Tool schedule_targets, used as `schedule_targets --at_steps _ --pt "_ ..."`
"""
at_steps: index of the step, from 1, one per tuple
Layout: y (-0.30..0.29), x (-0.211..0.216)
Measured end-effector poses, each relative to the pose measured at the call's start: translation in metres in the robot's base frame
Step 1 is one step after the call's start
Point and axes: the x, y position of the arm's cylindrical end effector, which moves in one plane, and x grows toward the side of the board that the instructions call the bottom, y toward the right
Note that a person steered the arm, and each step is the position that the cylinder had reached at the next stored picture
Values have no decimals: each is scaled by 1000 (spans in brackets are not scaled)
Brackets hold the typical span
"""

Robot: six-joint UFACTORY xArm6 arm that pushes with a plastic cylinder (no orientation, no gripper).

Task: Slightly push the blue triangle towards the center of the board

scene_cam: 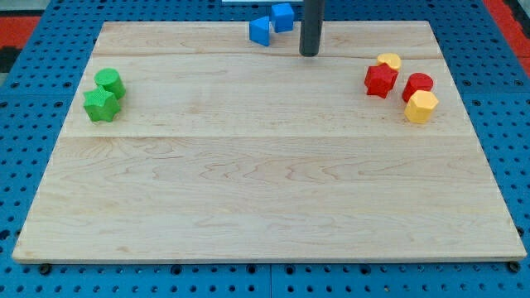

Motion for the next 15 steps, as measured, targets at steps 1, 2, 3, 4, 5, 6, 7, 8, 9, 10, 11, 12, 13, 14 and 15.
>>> schedule_targets --at_steps 1,2,3,4,5,6,7,8,9,10,11,12,13,14,15 --pt "-70 -34" --pt "-130 -81" --pt "-132 -83" --pt "-104 -81" --pt "-77 -82" --pt "-78 -81" --pt "-79 -77" --pt "-15 -73" --pt "9 -71" --pt "-4 -71" --pt "-20 -71" --pt "-32 -56" --pt "-21 -29" --pt "-20 -21" --pt "18 -39"
